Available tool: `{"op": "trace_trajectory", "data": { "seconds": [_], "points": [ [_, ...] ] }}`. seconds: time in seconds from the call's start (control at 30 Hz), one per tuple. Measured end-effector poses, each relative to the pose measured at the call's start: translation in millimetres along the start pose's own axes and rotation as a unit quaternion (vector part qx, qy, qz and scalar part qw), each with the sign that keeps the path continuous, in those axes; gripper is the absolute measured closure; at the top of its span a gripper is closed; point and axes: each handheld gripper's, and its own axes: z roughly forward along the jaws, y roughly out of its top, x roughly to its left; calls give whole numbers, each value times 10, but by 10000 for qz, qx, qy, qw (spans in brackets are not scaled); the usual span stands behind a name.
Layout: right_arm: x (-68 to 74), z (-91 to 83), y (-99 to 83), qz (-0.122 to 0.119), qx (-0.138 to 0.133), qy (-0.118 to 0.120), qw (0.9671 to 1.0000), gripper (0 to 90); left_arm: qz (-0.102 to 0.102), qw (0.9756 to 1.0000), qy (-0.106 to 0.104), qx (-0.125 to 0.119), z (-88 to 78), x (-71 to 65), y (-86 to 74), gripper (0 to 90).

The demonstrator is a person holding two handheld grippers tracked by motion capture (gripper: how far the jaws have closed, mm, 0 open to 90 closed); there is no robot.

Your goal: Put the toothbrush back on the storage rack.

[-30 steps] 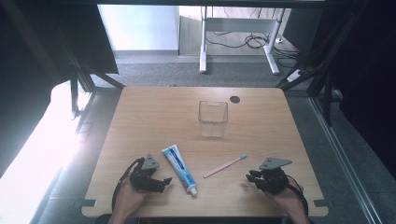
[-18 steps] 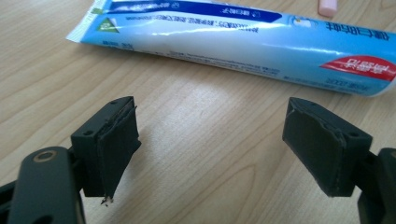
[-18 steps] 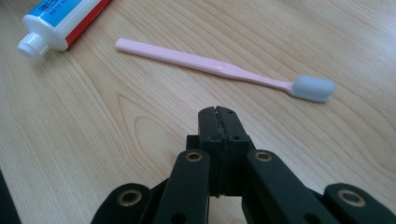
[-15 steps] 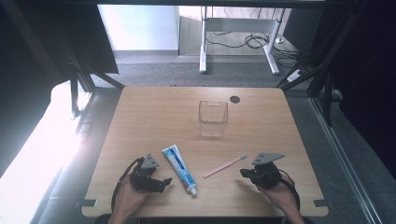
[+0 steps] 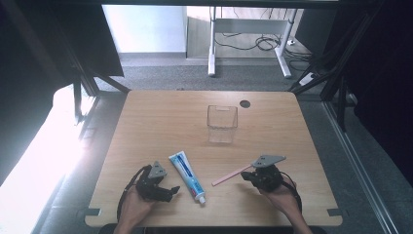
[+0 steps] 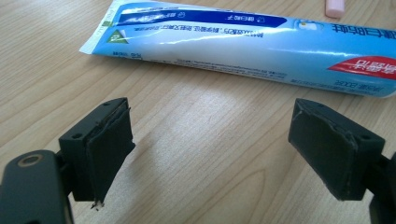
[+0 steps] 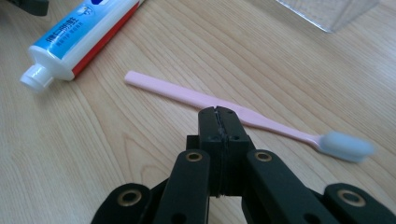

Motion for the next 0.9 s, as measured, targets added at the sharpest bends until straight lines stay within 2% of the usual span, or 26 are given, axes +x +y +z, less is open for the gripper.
{"op": "trace_trajectory", "data": {
  "seconds": [0.17,0.4,0.53,0.9],
  "points": [
    [37,107,80,17,50,99,9999,900,56,10000,-6,53,11,-15,5,136],
    [79,268,163,120,86,229,9996,900,4,10000,-1,42,11,-11,-2,132],
    [114,373,209,87,148,291,9994,900,13,10000,-3,49,13,-14,-3,132],
    [169,597,286,80,264,261,9993,900,139,9998,45,143,31,-30,-3,133]
  ]
}}
